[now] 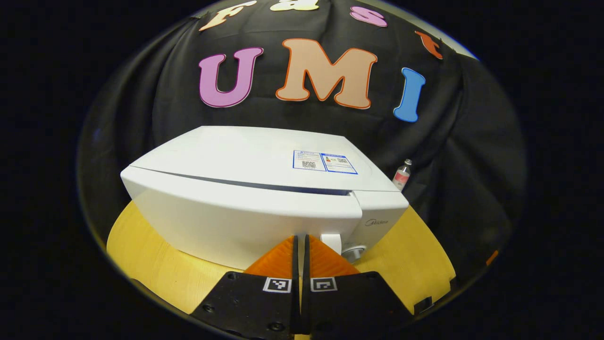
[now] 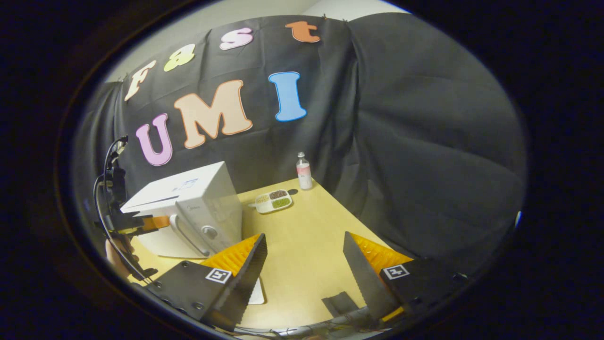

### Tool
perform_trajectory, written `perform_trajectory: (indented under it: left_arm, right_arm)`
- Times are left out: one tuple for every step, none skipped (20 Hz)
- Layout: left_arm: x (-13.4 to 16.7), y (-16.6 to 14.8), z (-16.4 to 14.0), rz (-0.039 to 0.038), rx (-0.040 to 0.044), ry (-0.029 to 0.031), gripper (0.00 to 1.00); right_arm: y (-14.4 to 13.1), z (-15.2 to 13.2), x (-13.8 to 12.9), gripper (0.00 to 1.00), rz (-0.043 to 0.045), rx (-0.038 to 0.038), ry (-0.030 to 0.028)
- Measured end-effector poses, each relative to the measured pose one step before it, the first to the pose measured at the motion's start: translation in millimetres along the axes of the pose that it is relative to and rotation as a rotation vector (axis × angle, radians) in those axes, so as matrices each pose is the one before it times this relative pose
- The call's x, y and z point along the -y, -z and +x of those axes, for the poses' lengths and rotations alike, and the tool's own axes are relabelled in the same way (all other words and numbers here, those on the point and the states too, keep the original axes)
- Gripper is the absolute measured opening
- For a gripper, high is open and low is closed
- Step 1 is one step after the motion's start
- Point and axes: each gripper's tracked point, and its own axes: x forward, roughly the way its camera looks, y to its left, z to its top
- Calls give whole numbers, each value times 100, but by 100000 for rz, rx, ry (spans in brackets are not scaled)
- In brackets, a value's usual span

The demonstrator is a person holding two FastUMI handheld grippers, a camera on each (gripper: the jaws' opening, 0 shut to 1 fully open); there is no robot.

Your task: Open the microwave oven with the left hand, put the food in, and close the microwave oven.

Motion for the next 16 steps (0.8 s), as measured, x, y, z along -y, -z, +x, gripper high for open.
perform_trajectory:
  left_arm:
    - [-52, -97, 97, -1811, 271, -391, 1]
    - [18, -162, -96, -2089, 318, -284, 1]
    - [-12, -106, 10, -1365, 476, -33, 0]
    - [-50, 52, 17, -699, 396, 30, 0]
    - [57, -44, 137, -474, 320, -203, 1]
    - [-37, -223, 374, -81, 920, -741, 0]
    - [-407, -715, 427, 401, 593, -1893, 1]
    - [160, 928, -178, -4150, -3852, -1323, 2]
    - [263, -612, -180, -1477, 970, 885, 1]
    - [-20, 39, -14, -1048, -127, 286, 1]
    - [-20, 118, -72, 28, -590, 239, 0]
    - [-50, 5, 49, 125, 269, 119, 1]
    - [194, 27, 7, -336, -102, 1084, 1]
    - [88, -124, -50, 180, 562, 332, 1]
    - [21, -352, -251, 523, 850, 560, 1]
    - [103, -140, -351, 548, 329, 381, 5]
  right_arm:
    - [-101, 104, 31, 100, -311, 210, -356]
    - [23, 102, -39, 100, -201, 35, -224]
    - [-47, 83, 11, 100, -121, -93, -297]
    - [74, 55, -80, 100, -70, -170, -400]
    - [65, 171, -198, 100, -57, -299, -447]
    - [133, 89, -258, 92, -152, -511, -686]
    - [198, 60, -168, 92, -251, -647, -808]
    - [191, 105, -240, 100, -635, -842, -855]
    - [347, 53, -378, 100, -792, -1280, -1179]
    - [342, 99, -267, 92, -737, -1497, -892]
    - [511, 187, -252, 92, -1085, -2144, -925]
    - [239, 45, -383, 92, -936, -1192, -1308]
    - [-90, -146, -451, 92, -918, -232, -1494]
    - [-275, -9, -264, 92, -913, 408, -836]
    - [-304, 81, -121, 92, -1291, 610, -751]
    - [-389, 38, -153, 92, -769, 491, -621]
